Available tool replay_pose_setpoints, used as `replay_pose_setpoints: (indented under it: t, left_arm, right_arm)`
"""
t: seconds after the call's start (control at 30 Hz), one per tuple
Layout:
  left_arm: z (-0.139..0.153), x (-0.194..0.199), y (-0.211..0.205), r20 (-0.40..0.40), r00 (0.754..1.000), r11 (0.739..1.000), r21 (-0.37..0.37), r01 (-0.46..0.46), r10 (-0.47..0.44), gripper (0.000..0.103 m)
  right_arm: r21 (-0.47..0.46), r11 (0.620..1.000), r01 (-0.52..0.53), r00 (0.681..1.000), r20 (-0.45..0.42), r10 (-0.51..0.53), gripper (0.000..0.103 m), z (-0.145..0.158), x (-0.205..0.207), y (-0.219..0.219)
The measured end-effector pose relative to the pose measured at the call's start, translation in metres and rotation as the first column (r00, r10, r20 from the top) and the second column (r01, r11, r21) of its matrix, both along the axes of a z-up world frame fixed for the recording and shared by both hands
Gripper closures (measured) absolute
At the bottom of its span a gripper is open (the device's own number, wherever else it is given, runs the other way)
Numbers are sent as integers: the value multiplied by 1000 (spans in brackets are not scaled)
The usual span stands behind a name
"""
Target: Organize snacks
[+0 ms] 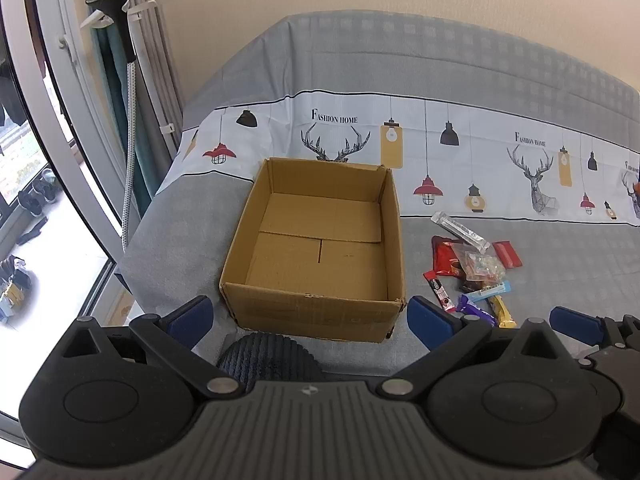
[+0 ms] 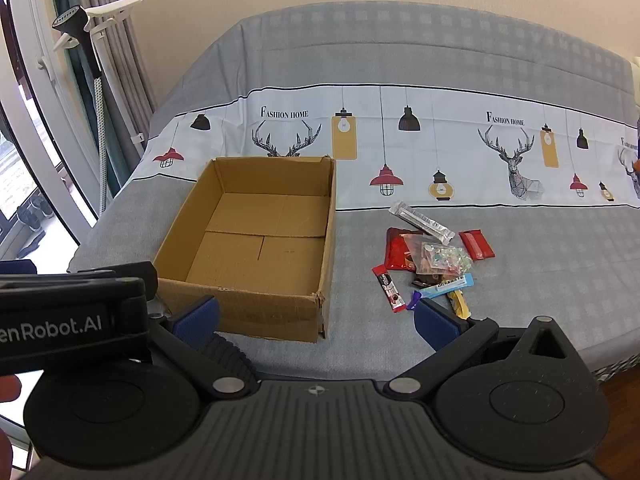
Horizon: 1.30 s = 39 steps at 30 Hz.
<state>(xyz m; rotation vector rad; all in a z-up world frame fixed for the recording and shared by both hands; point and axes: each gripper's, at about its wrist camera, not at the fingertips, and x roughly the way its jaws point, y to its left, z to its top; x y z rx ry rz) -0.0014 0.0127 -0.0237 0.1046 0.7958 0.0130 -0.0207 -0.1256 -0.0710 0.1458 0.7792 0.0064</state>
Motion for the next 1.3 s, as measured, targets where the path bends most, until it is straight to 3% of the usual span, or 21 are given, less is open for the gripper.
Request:
replay_pose_setpoints:
  t: [0.2,0.37,0.57,0.67,0.77,0.83,0.87,0.93,1.0,1.1,1.17,1.2,1.23,1.3]
  left_arm:
    - [-9,6,-7,-14,1000,1000,26,2,-2,0]
    - [-34,22,-23,-70,997,999,31,26,-23,0]
    - [-103,60,-65,-177,979,992,54,117,-105,0]
    - [-138,74,-85,-182,963,979,7,204,-200,1]
    - [-171,85,-108,-123,967,975,-4,223,-222,1]
    - [-193,96,-122,-98,956,960,-79,270,-277,1]
    - [-204,102,-130,-98,943,944,-123,307,-319,0]
    - [-226,119,-147,-134,918,919,-188,346,-373,0]
    - [-252,138,-165,-184,904,912,-227,343,-386,0]
    - [-281,164,-184,-195,914,924,-224,311,-355,1]
    - [-296,180,-196,-174,924,931,-200,305,-340,17]
    - [-301,187,-198,-169,927,935,-184,304,-335,23]
    - [-308,195,-202,-166,930,939,-165,301,-327,31]
    - [-325,214,-206,-187,941,954,-158,254,-282,35]
  right_arm:
    - [10,1000,-1,1000,-12,1,0,-7,3,-2]
    - [22,1000,16,998,-60,-15,0,-29,12,-15]
    - [11,999,52,992,-120,-51,0,-82,30,-44]
    - [42,995,87,986,-143,-81,1,-121,39,-71]
    - [147,979,141,981,-151,-119,1,-159,45,-108]
    - [215,965,146,986,-115,-124,1,-182,47,-134]
    - [211,968,136,989,-91,-119,1,-190,48,-145]
    - [89,992,94,995,-43,-90,0,-204,55,-162]
    - [-18,998,64,998,-23,-65,0,-216,65,-178]
    - [59,997,43,998,-42,-40,0,-239,87,-217]
    - [126,991,47,998,-43,-42,4,-254,98,-236]
    - [131,990,50,998,-37,-45,14,-261,103,-242]
    - [135,990,50,998,-41,-45,32,-269,110,-248]
    - [201,978,61,996,-72,-48,54,-283,124,-261]
